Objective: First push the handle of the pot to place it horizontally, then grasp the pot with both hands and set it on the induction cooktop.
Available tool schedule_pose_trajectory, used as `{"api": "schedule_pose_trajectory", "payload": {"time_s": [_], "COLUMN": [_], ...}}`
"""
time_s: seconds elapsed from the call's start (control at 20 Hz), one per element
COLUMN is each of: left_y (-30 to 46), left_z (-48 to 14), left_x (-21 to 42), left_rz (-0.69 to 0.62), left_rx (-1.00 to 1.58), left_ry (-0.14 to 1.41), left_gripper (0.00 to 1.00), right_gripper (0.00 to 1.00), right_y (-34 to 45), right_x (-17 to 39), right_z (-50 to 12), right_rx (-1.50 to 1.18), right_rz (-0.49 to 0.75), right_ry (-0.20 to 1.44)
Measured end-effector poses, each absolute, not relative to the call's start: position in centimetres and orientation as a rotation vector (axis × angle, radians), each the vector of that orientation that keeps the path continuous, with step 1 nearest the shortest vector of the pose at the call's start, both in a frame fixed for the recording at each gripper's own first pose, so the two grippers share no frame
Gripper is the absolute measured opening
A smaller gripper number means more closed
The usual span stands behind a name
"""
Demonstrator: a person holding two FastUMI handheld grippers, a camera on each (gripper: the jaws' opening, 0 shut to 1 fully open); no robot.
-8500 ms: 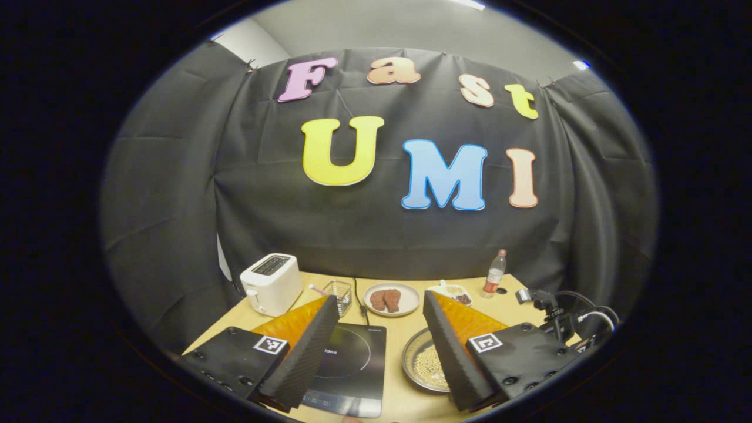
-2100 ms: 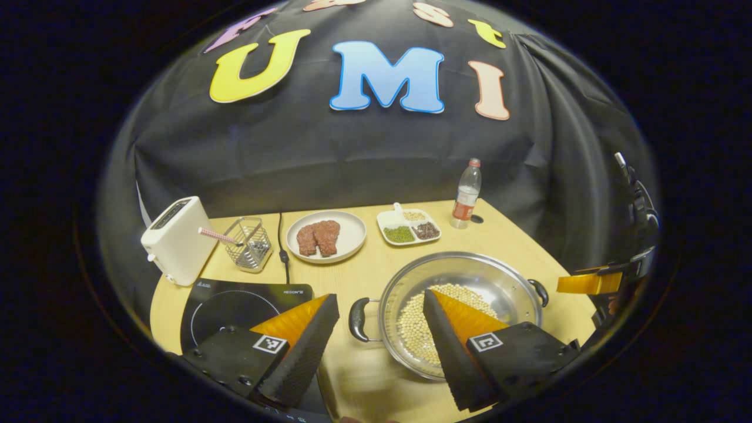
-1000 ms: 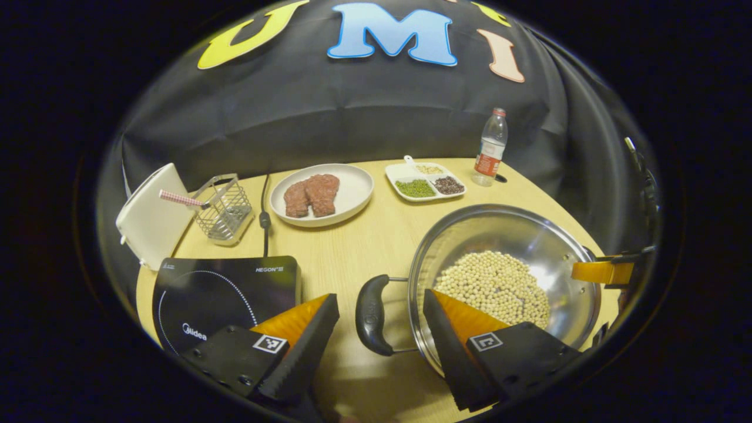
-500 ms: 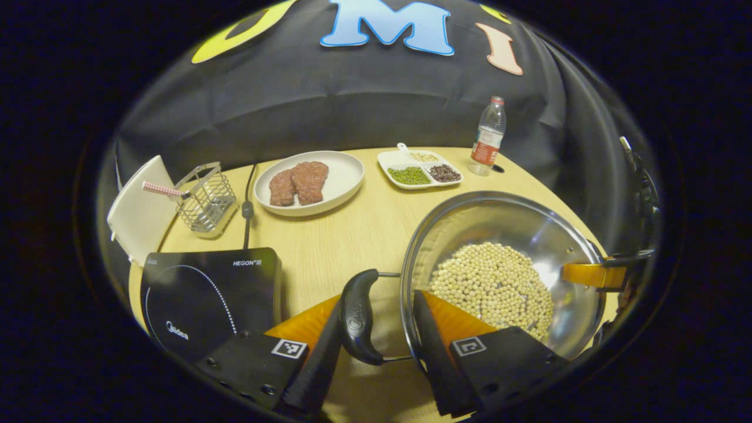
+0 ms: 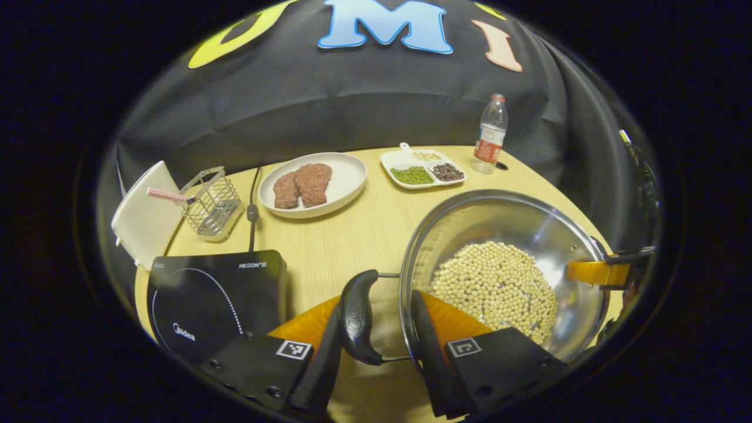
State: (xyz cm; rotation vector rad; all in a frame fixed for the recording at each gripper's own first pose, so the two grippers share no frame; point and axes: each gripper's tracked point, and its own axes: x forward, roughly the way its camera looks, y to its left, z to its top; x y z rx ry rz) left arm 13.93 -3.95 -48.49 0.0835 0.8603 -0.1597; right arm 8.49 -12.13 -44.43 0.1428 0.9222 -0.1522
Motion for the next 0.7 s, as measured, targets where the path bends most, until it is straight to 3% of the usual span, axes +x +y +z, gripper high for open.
{"api": "schedule_pose_trajectory", "payload": {"time_s": [0.3,0.6,0.7], "left_y": [-3.7,-2.8,-2.5], "left_z": [-48.1,-46.2,-45.3], "left_x": [14.1,14.3,14.1], "left_rz": [-0.146,-0.142,-0.144], "left_rx": [0.071,0.067,0.068], "left_ry": [0.846,0.809,0.794], "left_gripper": [0.69,0.65,0.72], "right_gripper": [0.64,0.64,0.64], "right_y": [-12.1,-13.1,-13.0], "right_x": [7.9,6.9,7.5], "right_z": [-43.5,-41.3,-41.1], "right_rx": [0.128,0.125,0.125], "right_rz": [-0.152,-0.146,-0.15], "right_ry": [0.914,0.894,0.889]}}
